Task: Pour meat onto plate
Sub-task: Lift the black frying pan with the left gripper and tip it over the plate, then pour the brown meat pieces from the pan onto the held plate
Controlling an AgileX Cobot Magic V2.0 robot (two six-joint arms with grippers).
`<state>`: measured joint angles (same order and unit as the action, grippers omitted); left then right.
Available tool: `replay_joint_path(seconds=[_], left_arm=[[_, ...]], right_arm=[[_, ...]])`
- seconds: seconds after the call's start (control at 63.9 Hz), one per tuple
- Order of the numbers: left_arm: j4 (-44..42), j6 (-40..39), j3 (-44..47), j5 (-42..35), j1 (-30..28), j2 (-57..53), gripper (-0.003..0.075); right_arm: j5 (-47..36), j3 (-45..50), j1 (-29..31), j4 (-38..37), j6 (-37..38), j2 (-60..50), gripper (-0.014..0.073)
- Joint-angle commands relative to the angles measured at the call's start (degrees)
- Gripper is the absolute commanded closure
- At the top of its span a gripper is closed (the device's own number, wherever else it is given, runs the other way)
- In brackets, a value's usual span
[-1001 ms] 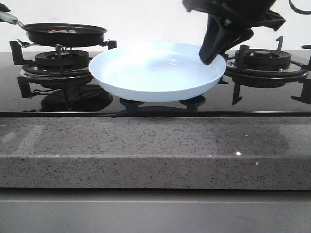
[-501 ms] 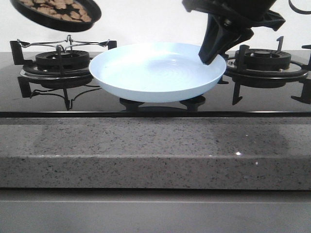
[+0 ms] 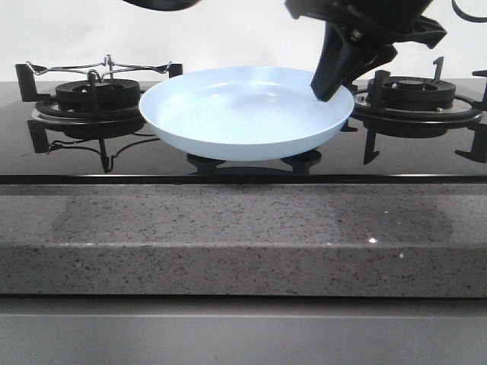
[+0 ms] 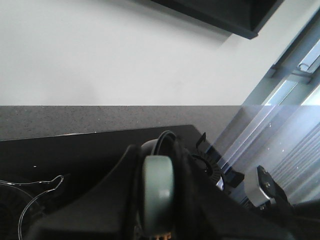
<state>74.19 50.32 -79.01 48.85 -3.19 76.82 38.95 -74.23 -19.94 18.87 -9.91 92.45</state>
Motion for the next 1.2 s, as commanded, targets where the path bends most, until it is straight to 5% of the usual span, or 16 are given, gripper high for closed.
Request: replay_joint_path(seconds=[0.0, 0.751, 1.189], left_arm=[[0.05, 0.27, -0.77, -5.14, 3.97, -4.76, 0.0741], [-45.96, 0.58, 0.18, -31.10, 39.71, -7.28, 0.0741], [-54.45, 0.58, 0.18, -32.14, 42.33, -7.28, 0.0741]], right_arm=[[-1.77, -1.41, -0.03, 0.16, -0.69, -2.13, 0.0662], [-1.77, -1.41, -0.03, 0.16, -0.69, -2.13, 0.0662], [-1.77, -1.41, -0.03, 0.16, -0.69, -2.13, 0.0662]])
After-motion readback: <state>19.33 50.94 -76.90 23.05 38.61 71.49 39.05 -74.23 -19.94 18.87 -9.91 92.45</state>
